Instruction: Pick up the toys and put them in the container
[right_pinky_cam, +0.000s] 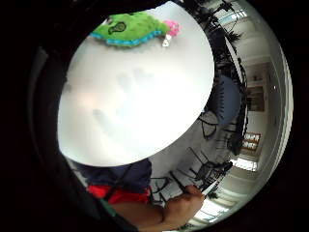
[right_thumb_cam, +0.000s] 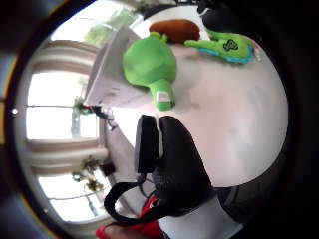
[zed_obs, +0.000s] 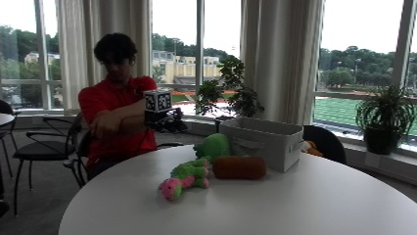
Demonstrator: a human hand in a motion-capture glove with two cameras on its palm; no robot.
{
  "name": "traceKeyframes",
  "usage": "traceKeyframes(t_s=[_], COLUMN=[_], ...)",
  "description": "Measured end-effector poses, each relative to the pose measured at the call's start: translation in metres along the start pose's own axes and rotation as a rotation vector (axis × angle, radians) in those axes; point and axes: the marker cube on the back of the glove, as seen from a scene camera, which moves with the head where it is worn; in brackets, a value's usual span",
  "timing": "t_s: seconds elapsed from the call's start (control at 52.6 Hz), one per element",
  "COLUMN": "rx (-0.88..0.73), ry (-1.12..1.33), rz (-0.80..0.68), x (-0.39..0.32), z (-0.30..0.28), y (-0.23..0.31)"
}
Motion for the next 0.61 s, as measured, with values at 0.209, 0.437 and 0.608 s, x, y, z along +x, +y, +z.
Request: traceKeyframes(t_s=[0.209,0.437,0.608], rx=[-0.012,-0.012,-0.04], ry=[-0.004,-0.009,-0.044], rz=[-0.009,-0.006,-0.015], x=[-0.0018,-0.0039,0.0029], z=[0.0015,0.0022,0.0051], y=[0.0023,0.0019,0.0059])
